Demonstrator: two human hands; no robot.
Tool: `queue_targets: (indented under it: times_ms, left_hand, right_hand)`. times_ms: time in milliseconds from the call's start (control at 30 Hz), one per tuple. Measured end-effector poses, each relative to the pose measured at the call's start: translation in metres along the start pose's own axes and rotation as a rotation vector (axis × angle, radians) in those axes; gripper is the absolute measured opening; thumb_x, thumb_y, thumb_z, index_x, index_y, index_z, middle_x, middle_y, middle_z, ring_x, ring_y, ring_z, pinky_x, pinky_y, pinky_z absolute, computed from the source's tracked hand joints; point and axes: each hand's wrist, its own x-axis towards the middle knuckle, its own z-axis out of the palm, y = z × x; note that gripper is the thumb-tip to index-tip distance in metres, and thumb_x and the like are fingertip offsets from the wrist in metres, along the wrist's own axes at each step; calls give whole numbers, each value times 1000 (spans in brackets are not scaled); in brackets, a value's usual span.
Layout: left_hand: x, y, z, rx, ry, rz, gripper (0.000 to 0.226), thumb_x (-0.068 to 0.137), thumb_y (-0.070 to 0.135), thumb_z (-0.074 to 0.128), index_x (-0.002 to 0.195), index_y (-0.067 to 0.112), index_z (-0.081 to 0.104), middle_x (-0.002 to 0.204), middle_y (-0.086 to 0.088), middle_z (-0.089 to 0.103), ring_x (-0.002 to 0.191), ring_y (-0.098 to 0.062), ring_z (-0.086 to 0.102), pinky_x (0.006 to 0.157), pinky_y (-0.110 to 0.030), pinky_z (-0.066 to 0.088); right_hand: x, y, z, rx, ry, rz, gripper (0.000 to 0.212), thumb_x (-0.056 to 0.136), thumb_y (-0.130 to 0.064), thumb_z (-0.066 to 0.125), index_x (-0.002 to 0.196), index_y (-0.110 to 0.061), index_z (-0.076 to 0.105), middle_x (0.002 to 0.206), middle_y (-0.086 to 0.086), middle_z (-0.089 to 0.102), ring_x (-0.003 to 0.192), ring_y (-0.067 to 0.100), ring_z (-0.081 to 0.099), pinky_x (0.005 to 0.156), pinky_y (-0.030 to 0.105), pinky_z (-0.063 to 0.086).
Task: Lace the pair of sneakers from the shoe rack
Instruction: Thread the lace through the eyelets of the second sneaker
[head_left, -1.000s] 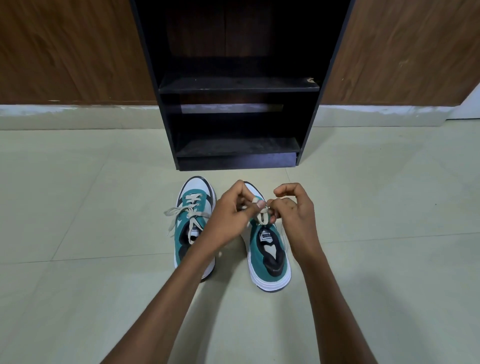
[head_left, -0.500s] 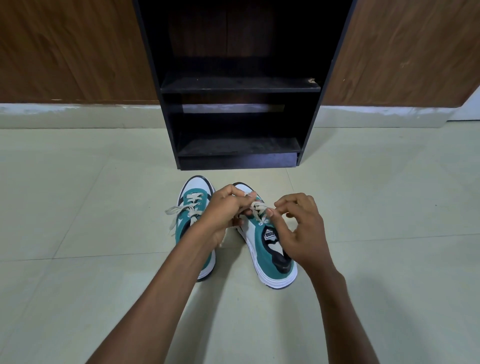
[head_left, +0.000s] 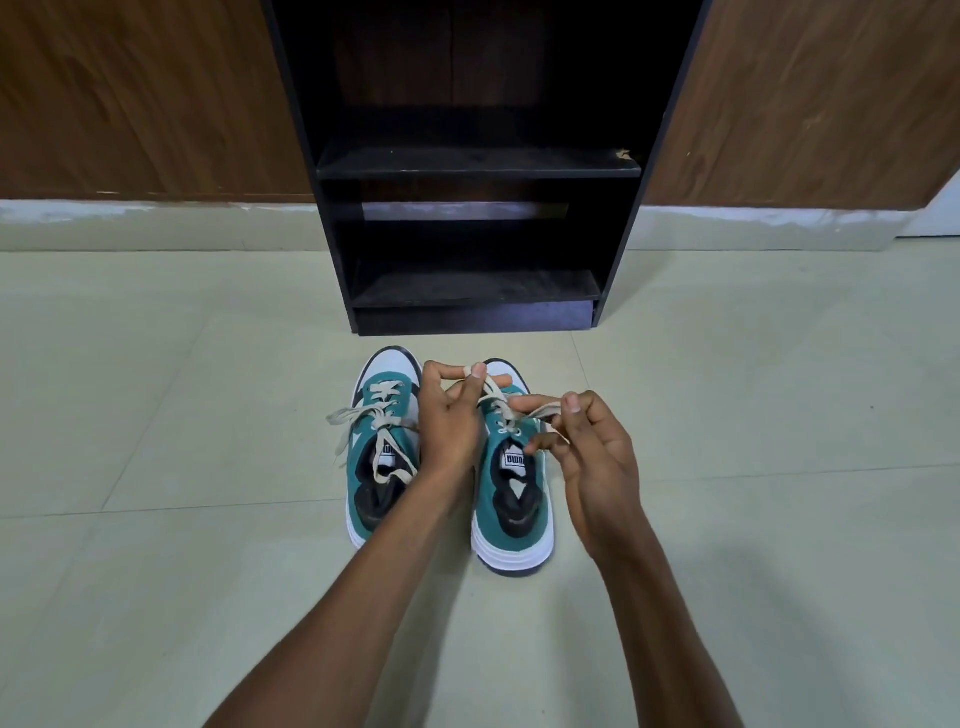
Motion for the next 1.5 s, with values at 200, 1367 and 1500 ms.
queue_targets:
  times_ms: [200, 1367, 1500]
  left_hand:
    - [19, 4, 5, -147, 139, -43, 16, 106, 15, 51, 97, 14, 38, 79, -13, 75, 60, -18, 74, 52, -25, 57]
    - [38, 10, 14, -377, -143, -347, 27, 95, 24, 69, 98, -1, 59, 79, -13, 76, 60, -19, 63, 62, -29, 62]
    - [43, 20, 8, -579, -202, -411, 26, 97, 34, 64, 84, 11, 64, 107, -15, 77, 84, -23, 71, 90, -40, 58]
  right_hand:
    - [6, 6, 12, -156, 93, 99, 35, 108, -31, 41, 76, -17, 40, 58, -8, 44, 55, 9, 38, 50, 20, 35]
    - [-3, 29, 16, 20, 436, 83, 36, 108, -32, 39, 77, -16, 46, 56, -5, 52, 56, 20, 51, 69, 39, 50]
    - [-2, 27, 18, 36, 427, 85, 36, 108, -34, 40, 79, -13, 47, 56, -7, 56, 51, 13, 52, 62, 32, 50]
